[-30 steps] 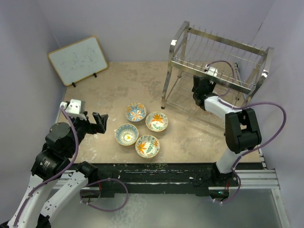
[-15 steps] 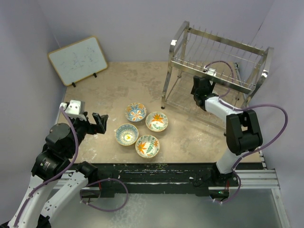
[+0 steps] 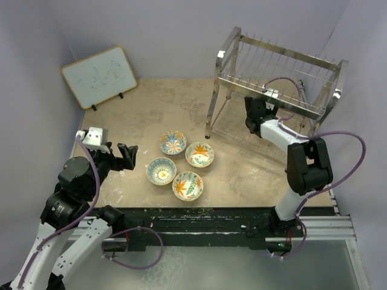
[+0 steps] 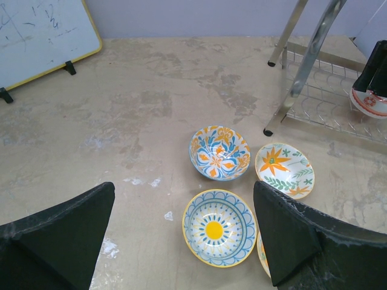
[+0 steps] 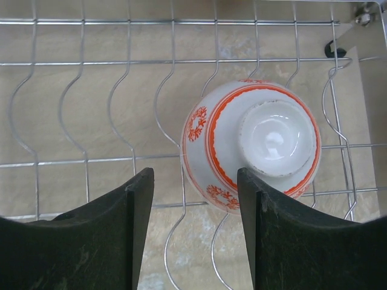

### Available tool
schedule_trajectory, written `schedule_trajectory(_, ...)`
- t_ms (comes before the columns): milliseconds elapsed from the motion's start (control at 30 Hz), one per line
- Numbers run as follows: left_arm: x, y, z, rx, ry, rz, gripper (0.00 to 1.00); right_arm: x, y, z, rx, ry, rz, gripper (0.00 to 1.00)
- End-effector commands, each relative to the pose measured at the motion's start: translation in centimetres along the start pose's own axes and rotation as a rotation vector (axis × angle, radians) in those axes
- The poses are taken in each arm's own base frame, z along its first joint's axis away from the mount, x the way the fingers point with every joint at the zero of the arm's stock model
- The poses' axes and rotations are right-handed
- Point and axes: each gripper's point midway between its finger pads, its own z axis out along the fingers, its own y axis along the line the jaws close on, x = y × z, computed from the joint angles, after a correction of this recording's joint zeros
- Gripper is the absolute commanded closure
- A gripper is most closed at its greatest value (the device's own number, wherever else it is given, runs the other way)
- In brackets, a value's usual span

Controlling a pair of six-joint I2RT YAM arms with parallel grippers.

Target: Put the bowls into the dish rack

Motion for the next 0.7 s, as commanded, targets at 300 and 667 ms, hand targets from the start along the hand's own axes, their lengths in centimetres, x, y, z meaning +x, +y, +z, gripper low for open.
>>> schedule_trajectory(300, -1.0, 0.0, 0.0, -0.003, -0.048, -0.019, 0.01, -2.7, -4.2, 3.0, 0.222, -0.077, 0.069, 0.39)
schedule_trajectory(667, -1.0, 0.0, 0.0, -0.006, -0.050, -0.019, 0.01, -4.4, -7.3, 5.5, 0.296, -0.115, 0.107, 0.39)
